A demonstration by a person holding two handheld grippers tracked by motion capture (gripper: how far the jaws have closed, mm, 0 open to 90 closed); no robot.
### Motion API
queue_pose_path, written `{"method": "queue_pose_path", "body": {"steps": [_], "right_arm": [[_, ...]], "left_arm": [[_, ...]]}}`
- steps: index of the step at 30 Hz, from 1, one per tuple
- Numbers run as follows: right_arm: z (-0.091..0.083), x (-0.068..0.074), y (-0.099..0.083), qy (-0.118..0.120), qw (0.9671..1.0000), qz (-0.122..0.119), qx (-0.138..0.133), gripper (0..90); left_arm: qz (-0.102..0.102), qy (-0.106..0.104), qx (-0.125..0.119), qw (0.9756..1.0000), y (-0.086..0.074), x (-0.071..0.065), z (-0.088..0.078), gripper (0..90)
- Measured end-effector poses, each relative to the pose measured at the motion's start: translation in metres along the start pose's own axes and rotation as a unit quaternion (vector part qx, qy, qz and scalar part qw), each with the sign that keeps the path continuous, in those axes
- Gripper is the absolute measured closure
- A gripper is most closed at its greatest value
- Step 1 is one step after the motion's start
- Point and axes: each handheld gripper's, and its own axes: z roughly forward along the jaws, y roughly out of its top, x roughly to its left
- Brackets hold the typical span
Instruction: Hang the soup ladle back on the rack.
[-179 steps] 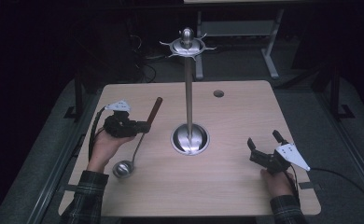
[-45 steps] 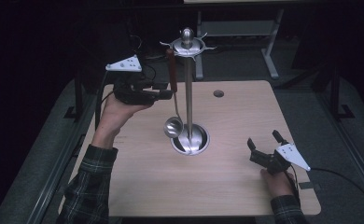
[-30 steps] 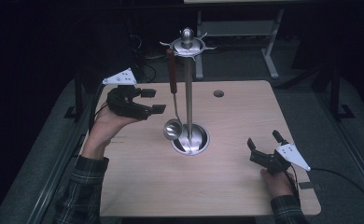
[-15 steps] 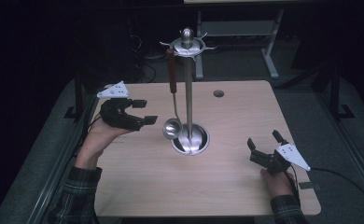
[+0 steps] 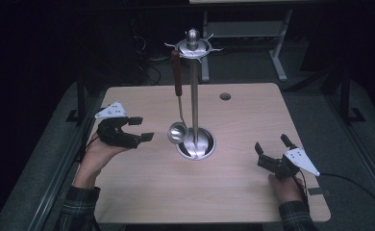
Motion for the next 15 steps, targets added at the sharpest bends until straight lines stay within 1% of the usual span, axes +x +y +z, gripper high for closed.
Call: {"method": "queue_pose_path", "body": {"steps": [3,7,9,15], "right_arm": [[0.000,0.000,0.000,0.000,1.0000,0.000,0.000,0.2],[0.000,0.000,0.000,0.000,1.0000,0.000,0.000,0.2],[0.000,0.000,0.000,0.000,1.0000,0.001,0.000,0.2],[0.000,0.000,0.000,0.001,1.0000,0.001,0.000,0.2]], "left_arm": [[-0.001,0.012,0.010,0.9999,-0.008,0.003,0.001,24.2],[-0.006,0.023,0.016,0.9996,-0.021,0.005,0.001,24.3],[-0.006,0.028,0.022,0.9993,-0.028,0.006,0.000,24.3],[-0.014,0.032,0.022,0.9991,-0.051,0.004,0.001,24.3]]}}
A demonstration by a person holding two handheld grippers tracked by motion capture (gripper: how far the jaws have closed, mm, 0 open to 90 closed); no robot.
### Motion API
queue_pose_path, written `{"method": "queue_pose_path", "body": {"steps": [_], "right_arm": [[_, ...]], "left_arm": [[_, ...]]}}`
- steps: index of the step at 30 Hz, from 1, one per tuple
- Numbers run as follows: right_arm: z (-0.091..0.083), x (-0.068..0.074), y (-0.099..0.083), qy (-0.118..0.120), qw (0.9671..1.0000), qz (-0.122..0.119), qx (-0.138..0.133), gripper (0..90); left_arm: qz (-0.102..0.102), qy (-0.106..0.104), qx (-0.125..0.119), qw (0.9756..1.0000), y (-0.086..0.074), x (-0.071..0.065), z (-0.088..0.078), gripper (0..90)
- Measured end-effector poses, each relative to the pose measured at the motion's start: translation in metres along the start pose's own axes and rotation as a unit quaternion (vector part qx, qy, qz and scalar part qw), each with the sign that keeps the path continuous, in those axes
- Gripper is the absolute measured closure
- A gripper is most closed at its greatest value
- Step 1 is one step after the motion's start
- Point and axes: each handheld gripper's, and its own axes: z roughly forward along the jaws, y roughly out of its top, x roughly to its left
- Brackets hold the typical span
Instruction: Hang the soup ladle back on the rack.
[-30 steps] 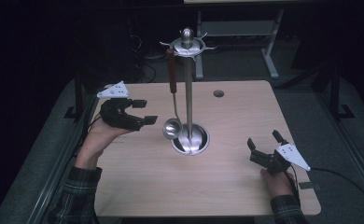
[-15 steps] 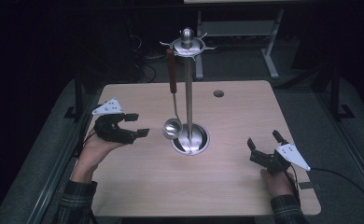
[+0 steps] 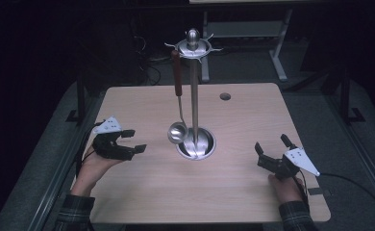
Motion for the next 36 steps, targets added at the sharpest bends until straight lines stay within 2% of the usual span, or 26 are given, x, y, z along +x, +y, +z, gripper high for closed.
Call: {"method": "queue_pose_path", "body": {"steps": [10,16,23,29,34,36], "right_arm": [[0.000,0.000,0.000,0.000,1.0000,0.000,0.000,0.2],[0.000,0.000,0.000,0.000,1.0000,0.000,0.000,0.2],[0.000,0.000,0.000,0.001,1.0000,0.001,0.000,0.2],[0.000,0.000,0.000,0.001,1.0000,0.000,0.000,0.2],[0.000,0.000,0.000,0.003,1.0000,0.001,0.000,0.2],[0.000,0.000,0.000,0.003,1.0000,0.001,0.000,0.2]], "left_arm": [[-0.005,0.011,0.016,0.9998,-0.031,-0.003,0.002,24.2],[-0.018,0.018,0.013,0.9996,-0.045,-0.002,0.001,24.0],[-0.024,0.026,0.012,0.9993,-0.059,-0.001,0.000,22.5],[-0.031,0.033,0.030,0.9985,-0.073,0.001,0.002,19.6],[-0.019,0.053,0.068,0.9961,-0.089,0.002,0.007,15.8],[-0.024,0.054,0.075,0.9954,-0.094,0.002,0.009,15.1]]}}
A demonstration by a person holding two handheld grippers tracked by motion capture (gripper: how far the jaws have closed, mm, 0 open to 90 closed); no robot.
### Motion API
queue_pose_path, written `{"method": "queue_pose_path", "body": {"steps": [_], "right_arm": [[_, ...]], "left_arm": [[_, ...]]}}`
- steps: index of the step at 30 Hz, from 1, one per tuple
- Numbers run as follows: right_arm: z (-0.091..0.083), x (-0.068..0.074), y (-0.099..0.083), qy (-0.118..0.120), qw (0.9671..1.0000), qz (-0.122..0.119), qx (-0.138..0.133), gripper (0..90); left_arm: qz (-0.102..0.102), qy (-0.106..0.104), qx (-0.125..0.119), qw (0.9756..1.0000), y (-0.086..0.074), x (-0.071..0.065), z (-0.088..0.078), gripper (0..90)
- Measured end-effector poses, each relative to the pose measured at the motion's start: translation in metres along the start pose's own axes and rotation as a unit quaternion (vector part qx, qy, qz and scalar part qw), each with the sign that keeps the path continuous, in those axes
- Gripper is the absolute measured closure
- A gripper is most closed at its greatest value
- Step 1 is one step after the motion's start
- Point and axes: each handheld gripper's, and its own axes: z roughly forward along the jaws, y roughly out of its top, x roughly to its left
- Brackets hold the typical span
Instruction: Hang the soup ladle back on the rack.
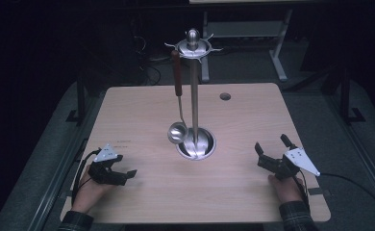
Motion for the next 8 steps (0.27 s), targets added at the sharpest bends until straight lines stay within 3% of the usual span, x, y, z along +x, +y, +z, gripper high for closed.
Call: {"method": "queue_pose_path", "body": {"steps": [8], "right_arm": [[0.0000,0.0000,0.0000,0.001,1.0000,0.000,0.000,0.2]], "left_arm": [[0.012,0.006,0.013,0.9998,-0.0040,0.0000,0.0033,14.9]]}}
